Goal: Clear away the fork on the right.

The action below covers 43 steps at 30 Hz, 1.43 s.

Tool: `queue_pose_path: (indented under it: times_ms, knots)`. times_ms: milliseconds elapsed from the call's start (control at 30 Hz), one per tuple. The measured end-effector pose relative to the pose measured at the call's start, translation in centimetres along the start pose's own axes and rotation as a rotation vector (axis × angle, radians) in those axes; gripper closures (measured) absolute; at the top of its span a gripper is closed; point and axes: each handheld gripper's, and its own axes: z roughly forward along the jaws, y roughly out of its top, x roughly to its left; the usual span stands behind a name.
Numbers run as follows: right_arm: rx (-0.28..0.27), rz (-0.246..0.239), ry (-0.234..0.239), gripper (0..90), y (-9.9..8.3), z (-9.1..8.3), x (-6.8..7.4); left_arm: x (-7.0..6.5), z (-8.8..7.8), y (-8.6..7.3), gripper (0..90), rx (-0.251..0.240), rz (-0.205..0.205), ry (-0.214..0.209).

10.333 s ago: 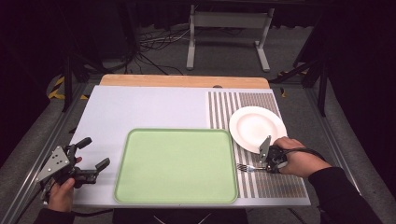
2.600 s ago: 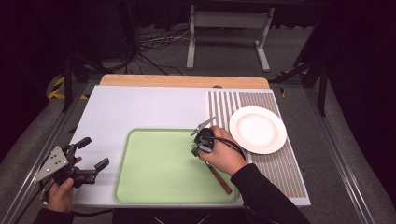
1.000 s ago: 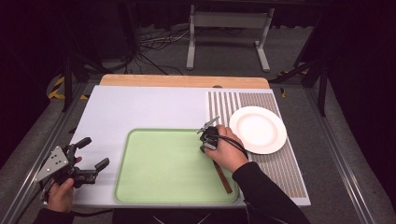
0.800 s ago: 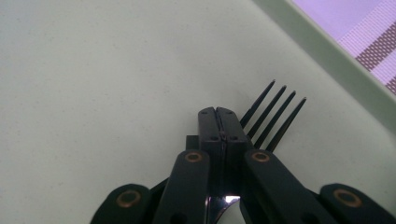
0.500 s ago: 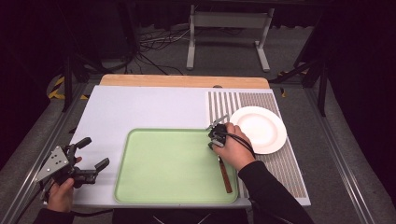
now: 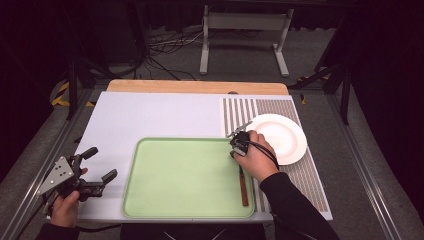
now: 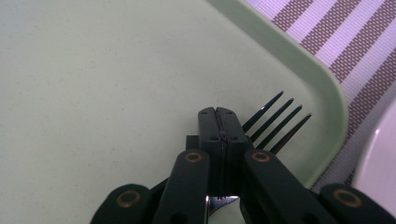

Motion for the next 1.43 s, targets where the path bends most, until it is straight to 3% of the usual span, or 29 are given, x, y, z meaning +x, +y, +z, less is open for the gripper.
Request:
queue_pose_path:
  times_ms: [267,333,433,467,533,633,933,1067,1233,1400,1433]
  knots:
    - [-0.008,0.002,-0.013,90.0,-0.3,-0.2,-0.2,0.0,0.0,0.0,1.6,0.003,0.002,-0.003]
    - [-0.039,-0.001,0.003,87.6,-0.2,-0.7,-0.1,0.0,0.0,0.0,1.6,0.004,0.001,-0.002]
    - [-0.106,-0.010,0.033,70.3,-0.2,-1.5,0.2,0.0,0.0,0.0,1.6,0.004,0.000,-0.003]
    - [-0.150,-0.039,0.027,57.8,-0.2,-2.1,0.3,0.0,0.0,0.0,1.5,0.004,0.000,-0.002]
    - [-0.204,-0.063,0.024,41.2,-0.3,-2.7,0.4,0.0,0.0,0.0,1.6,0.005,0.000,-0.003]
    - [-0.320,-0.062,0.061,30.0,-1.0,-4.4,0.1,0.0,0.0,0.0,1.5,0.002,0.002,-0.001]
    - [-0.505,-0.083,0.052,16.6,-4.9,-8.0,-1.9,0.0,0.1,0.0,1.6,0.006,0.001,0.000]
    - [-0.620,-0.077,0.068,14.4,-7.5,-9.2,-3.1,0.0,0.1,0.0,1.5,0.000,-0.001,0.002]
    - [-0.757,-0.047,0.086,13.9,-10.6,-9.6,-4.0,0.1,0.0,0.0,1.4,0.000,-0.001,0.003]
    - [-0.902,-0.036,0.095,13.3,-14.0,-8.4,-4.9,0.0,-0.1,0.0,1.3,-0.007,-0.009,0.008]
    - [-0.902,-0.036,0.095,13.3,-14.0,-8.4,-4.9,0.0,-0.1,0.0,1.3,-0.009,-0.009,0.005]
